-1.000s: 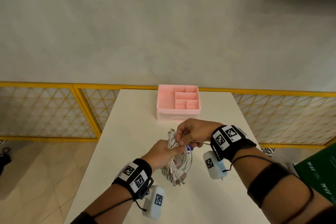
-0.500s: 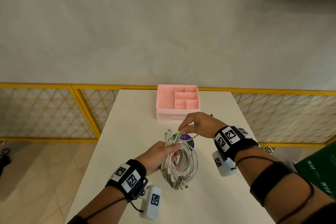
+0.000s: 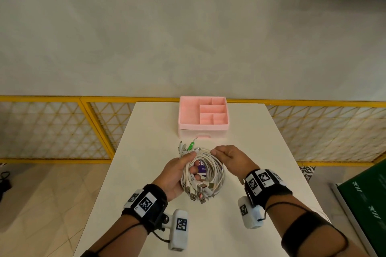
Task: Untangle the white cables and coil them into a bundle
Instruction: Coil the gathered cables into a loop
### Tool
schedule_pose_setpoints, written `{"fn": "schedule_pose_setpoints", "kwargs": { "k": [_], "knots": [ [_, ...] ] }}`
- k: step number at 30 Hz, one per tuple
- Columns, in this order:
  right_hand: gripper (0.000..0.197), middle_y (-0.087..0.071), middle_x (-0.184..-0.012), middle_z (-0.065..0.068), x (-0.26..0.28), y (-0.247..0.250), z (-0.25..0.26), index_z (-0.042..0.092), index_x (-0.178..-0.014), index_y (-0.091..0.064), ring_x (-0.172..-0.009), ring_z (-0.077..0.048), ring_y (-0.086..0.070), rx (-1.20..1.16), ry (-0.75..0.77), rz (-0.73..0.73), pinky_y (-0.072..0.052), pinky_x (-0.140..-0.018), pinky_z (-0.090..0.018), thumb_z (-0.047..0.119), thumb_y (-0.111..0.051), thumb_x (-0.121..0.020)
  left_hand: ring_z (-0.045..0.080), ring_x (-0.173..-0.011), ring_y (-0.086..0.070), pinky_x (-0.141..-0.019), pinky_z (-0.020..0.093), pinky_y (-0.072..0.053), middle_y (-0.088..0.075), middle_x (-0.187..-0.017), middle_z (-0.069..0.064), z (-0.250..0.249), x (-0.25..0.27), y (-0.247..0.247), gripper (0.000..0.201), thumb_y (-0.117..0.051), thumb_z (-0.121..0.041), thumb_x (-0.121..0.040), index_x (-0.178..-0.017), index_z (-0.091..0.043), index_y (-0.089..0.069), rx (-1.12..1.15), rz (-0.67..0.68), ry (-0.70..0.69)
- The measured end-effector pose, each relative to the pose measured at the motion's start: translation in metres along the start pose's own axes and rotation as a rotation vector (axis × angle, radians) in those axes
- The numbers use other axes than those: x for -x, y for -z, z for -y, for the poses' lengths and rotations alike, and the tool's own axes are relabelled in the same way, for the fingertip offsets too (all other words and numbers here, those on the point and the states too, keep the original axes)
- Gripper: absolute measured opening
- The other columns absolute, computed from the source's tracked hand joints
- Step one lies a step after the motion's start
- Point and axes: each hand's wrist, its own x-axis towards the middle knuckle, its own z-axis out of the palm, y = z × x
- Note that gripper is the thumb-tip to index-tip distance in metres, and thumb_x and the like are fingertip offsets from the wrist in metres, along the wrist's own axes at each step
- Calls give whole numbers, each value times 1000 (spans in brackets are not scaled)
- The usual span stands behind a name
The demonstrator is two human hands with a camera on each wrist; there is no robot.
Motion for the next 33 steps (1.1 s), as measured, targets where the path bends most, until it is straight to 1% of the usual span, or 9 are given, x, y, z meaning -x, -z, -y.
{"fn": "schedule_pose_setpoints", "kwargs": {
  "k": [3,8,10,12,15,17,22,27,33],
  "knots": [
    [29,-62,-66,3,2,1,-4,23,-84,-68,-51,-2,-51,69,41,-18,-40,-53,-12,34,-48,-103,18,-54,-46,-56,30,-47,-43,-59,1,-1,-1,1,26,-73,-35,-81,-79,-9,-67,61,-8,12],
    [36,-72,-94,2,14,-15,-16,31,-122,-64,-87,-18,-65,294,94,-90,-49,-79,-28,36,-37,-99,18,-53,-56,-55,28,-52,-48,-59,1,-9,-4,-3,27,-67,-32,-92,-76,-10,-64,138,-58,-37],
    [35,-71,-102,7,21,-25,-11,26,-126,-61,-88,-10,-63,186,57,-75,-48,-77,-16,21,-41,-98,23,-60,-61,-63,34,-55,-55,-60,4,-8,-8,-5,32,-64,-33,-94,-73,-11,-60,137,-71,-63],
    [31,-68,-89,8,27,-36,-7,21,-118,-61,-70,-1,-59,81,-12,-58,-50,-66,-16,9,-42,-98,31,-72,-65,-74,43,-57,-63,-69,15,-5,-12,-5,37,-62,-36,-96,-69,-11,-54,128,-80,-89],
    [23,-60,-67,-6,33,-52,-1,12,-101,-58,-48,-11,-54,-138,-181,-84,-51,-47,-32,5,-37,-99,30,-72,-65,-84,48,-55,-64,-74,18,-2,-15,-8,38,-61,-35,-96,-69,-10,-53,149,-120,-112],
    [22,-52,-56,0,35,-64,3,7,-97,-55,-40,-15,-46,-275,-229,-127,-38,-39,-27,2,-34,-98,22,-59,-62,-72,38,-56,-60,-63,9,0,-16,-11,35,-62,-29,-96,-68,-10,-53,191,-181,-142],
    [28,-29,-52,1,37,-72,17,15,-80,-47,-42,-12,-20,-534,-338,-160,-17,-48,-21,0,-29,-96,15,-48,-54,-51,28,-51,-50,-55,2,3,-17,-18,31,-66,-25,-95,-69,-10,-55,221,-326,-204],
    [21,-48,-70,-4,45,-68,25,10,-95,-54,-45,-12,-30,-619,-355,-70,-26,-45,-22,2,-35,-99,17,-47,-55,-61,33,-51,-50,-56,3,6,-18,-18,30,-63,-23,-97,-72,-9,-55,219,-407,-296],
    [29,-41,-68,-4,53,-72,38,9,-105,-61,-47,-12,-37,-408,-330,62,-45,-43,-28,2,-34,-96,17,-51,-61,-64,35,-53,-52,-61,3,4,-25,-10,30,-64,-28,-97,-77,-8,-55,140,-546,-364]
  ]
}}
